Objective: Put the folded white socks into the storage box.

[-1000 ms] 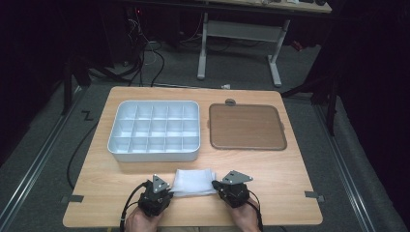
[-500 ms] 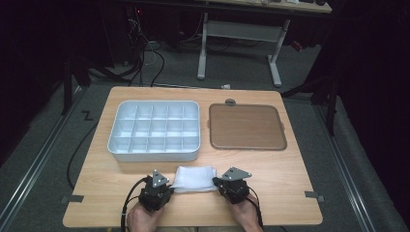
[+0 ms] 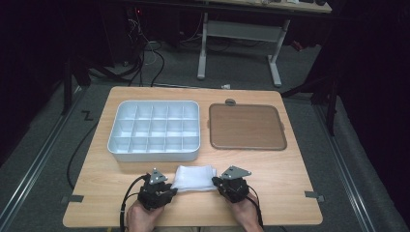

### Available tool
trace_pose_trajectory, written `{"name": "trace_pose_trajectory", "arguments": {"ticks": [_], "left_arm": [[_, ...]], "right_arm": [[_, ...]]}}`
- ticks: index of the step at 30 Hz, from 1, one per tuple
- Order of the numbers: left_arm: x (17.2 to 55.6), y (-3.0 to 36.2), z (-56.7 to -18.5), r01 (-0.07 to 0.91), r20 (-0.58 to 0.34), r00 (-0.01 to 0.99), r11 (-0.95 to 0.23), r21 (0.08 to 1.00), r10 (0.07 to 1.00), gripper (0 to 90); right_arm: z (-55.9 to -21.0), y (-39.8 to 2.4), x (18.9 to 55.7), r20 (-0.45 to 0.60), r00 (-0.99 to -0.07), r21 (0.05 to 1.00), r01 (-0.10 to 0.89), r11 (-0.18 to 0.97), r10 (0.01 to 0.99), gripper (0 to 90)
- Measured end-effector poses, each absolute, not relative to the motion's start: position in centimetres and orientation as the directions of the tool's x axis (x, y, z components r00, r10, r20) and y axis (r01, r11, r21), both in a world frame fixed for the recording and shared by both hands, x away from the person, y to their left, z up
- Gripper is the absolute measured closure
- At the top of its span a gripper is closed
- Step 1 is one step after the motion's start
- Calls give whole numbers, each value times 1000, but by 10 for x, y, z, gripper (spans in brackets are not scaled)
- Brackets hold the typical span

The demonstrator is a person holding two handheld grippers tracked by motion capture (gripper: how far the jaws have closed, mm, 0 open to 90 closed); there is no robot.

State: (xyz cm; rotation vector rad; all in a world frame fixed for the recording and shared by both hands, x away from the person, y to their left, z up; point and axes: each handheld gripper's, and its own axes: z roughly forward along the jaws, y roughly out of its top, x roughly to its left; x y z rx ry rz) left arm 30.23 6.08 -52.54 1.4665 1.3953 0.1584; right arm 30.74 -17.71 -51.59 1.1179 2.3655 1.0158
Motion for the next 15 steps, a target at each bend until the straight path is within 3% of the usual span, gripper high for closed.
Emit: {"name": "trace_pose_trajectory", "arguments": {"ticks": [6, 9, 15], "left_arm": [[298, 69, -513, 655, -563, 310, 257, 711, 766, 518], [297, 73, -505, 658, -598, 311, 287, 696, 739, 468], [307, 76, -492, 662, -629, 321, 307, 684, 708, 443]], "right_arm": [[-515, -176, 308, 2, -642, 723, 531, 442, 767, 861], [-512, -175, 309, 9, -649, 724, 529, 443, 761, 808], [-499, -173, 306, 13, -647, 755, 506, 416, 763, 720]]}}
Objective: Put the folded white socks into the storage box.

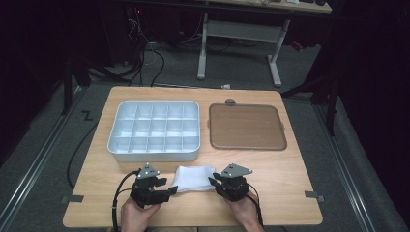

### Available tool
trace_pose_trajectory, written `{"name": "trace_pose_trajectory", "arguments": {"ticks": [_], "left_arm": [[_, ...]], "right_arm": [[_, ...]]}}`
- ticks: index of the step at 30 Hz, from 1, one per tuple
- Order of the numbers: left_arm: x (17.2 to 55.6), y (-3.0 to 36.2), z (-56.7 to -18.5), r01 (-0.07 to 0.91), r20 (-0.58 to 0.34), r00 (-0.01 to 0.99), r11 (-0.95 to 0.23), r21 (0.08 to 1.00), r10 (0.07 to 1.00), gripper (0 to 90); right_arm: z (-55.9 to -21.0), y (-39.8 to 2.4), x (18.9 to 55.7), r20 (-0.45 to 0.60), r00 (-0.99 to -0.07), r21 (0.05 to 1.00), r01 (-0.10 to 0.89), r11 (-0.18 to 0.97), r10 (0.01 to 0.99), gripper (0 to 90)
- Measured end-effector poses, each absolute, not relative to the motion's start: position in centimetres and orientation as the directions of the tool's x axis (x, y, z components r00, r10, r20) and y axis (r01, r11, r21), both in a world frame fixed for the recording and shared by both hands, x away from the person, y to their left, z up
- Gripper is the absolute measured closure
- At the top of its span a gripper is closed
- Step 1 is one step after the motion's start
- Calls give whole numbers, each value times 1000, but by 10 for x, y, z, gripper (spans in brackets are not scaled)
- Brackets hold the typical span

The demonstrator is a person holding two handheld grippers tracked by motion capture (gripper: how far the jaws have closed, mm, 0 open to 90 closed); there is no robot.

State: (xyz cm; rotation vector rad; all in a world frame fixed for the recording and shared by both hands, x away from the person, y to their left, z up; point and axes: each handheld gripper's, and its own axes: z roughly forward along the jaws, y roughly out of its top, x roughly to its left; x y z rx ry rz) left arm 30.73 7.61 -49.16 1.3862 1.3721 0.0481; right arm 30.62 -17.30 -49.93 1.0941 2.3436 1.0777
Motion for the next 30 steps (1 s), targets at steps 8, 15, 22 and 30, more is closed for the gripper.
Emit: {"name": "trace_pose_trajectory", "arguments": {"ticks": [8, 15, 22, 30], "left_arm": [[337, 71, -490, 667, -641, 282, 334, 666, 714, 450], [362, 62, -499, 695, -654, 239, 345, 632, 718, 460], [376, 57, -513, 697, -643, 199, 355, 623, 739, 462], [383, 51, -520, 710, -668, 180, 374, 596, 722, 474]], "right_arm": [[-483, -166, 301, -14, -675, 786, 448, 425, 738, 757], [-486, -151, 306, 35, -701, 789, 457, 411, 712, 827], [-504, -132, 315, 64, -707, 771, 483, 415, 704, 839], [-518, -126, 318, 68, -699, 742, 513, 433, 712, 845]]}}
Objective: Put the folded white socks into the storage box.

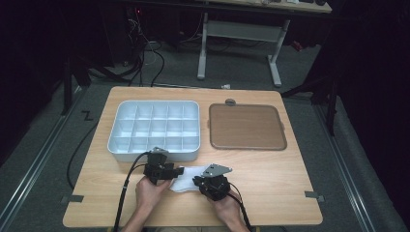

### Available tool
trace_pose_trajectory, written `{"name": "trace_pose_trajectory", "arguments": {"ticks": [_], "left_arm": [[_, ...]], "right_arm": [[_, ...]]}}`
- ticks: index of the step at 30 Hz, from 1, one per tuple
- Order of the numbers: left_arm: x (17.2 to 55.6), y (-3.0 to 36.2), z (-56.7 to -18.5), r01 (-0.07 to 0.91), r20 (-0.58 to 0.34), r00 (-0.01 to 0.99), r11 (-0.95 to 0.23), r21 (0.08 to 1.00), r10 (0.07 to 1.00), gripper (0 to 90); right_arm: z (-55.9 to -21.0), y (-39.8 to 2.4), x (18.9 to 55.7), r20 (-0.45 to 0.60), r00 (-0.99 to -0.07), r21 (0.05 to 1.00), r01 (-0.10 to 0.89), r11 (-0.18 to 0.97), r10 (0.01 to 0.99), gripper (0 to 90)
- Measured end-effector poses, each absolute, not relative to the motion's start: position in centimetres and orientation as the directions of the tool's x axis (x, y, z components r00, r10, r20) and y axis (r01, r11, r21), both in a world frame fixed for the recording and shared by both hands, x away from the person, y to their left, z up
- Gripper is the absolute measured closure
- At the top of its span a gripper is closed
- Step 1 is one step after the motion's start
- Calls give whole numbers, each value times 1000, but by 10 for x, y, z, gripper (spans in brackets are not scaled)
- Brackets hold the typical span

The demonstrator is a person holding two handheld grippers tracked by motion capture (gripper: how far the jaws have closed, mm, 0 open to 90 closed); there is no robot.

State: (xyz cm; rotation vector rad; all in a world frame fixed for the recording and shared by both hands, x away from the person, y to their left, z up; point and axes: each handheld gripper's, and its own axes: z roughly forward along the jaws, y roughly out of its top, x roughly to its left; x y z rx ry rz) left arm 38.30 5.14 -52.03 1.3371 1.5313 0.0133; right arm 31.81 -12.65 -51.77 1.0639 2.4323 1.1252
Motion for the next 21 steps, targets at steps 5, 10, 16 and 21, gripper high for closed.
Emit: {"name": "trace_pose_trajectory", "arguments": {"ticks": [5, 10, 16, 21], "left_arm": [[383, 47, -524, 726, -680, 187, 367, 581, 709, 546], [379, 43, -525, 725, -660, 216, 335, 601, 719, 637], [375, 44, -524, 730, -669, 251, 318, 606, 700, 807], [371, 49, -516, 723, -693, 264, 337, 603, 671, 826]], "right_arm": [[-525, -129, 317, 67, -704, 733, 516, 443, 707, 846], [-526, -131, 314, 50, -710, 734, 503, 456, 702, 848], [-527, -132, 312, 41, -716, 737, 493, 463, 697, 850], [-527, -133, 310, 41, -716, 737, 493, 463, 697, 851]]}}
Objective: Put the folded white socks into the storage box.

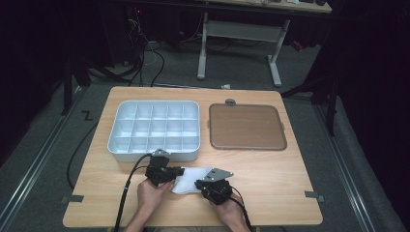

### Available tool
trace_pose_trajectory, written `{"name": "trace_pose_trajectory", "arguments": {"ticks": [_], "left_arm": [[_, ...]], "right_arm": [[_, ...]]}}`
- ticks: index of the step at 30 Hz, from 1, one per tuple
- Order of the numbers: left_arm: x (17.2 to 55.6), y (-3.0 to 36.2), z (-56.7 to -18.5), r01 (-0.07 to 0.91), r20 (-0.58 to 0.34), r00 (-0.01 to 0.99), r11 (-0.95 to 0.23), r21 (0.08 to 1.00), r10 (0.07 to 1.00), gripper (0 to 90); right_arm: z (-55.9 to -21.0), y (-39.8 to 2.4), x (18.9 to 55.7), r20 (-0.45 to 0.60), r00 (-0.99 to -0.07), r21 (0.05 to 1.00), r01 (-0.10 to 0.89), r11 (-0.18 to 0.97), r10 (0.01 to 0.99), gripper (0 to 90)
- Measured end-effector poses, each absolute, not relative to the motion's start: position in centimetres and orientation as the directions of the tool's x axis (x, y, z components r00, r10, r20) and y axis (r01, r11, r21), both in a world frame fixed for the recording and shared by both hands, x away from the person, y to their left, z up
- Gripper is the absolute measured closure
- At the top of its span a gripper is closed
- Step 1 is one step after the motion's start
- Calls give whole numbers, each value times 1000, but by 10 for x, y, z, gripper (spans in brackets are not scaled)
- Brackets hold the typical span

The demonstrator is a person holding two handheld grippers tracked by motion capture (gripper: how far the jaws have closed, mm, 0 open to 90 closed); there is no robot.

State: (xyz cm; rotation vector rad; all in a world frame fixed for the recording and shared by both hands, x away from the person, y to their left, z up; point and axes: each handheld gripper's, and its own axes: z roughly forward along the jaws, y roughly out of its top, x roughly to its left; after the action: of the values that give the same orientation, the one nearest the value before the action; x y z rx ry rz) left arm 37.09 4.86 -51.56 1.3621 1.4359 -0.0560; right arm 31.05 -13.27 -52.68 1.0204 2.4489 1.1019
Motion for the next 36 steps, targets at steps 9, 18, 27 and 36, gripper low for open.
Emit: {"name": "trace_pose_trajectory", "arguments": {"ticks": [9, 18, 27, 36], "left_arm": [[359, 53, -505, 711, -719, 287, 362, 603, 633, 832], [351, 54, -500, 707, -721, 303, 360, 609, 624, 835], [348, 54, -497, 707, -723, 308, 360, 609, 619, 836], [345, 57, -497, 702, -718, 306, 362, 614, 625, 836]], "right_arm": [[-526, -132, 309, 48, -725, 733, 492, 469, 687, 854], [-522, -131, 308, 41, -746, 726, 479, 494, 664, 855], [-512, -132, 315, 27, -723, 747, 473, 467, 690, 866], [-522, -125, 323, 44, -730, 712, 501, 491, 682, 872]]}}
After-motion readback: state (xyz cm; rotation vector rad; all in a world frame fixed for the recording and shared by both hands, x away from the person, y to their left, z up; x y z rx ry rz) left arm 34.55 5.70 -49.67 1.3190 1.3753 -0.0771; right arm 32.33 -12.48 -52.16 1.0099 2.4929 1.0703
